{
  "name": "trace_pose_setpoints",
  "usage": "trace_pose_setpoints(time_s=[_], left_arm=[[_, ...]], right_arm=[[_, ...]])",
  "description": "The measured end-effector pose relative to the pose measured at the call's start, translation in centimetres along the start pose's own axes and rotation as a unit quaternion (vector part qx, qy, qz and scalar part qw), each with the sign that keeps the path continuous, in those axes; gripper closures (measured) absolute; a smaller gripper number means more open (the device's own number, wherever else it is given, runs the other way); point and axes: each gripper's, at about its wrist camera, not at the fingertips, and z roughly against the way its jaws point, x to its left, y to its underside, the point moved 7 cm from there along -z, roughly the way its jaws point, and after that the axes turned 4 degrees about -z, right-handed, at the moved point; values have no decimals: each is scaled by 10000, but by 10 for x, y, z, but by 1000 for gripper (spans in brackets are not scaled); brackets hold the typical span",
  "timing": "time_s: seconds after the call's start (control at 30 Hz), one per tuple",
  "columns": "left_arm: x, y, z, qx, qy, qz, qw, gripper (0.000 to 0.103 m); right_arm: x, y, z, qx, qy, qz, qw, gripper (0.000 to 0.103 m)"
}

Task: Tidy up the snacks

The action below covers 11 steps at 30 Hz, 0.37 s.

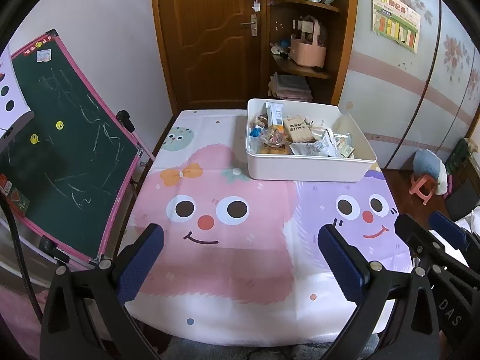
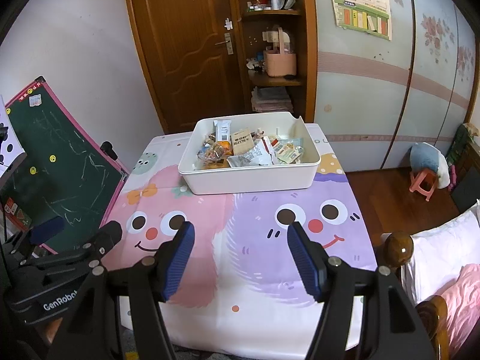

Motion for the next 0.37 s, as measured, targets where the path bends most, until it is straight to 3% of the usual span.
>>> trace_pose_setpoints(time_s=[0.37], left_arm=[[-1, 2, 0, 59, 31, 16, 10000, 1]], right_arm=[[-1, 1, 1, -1, 17, 13, 10000, 38]])
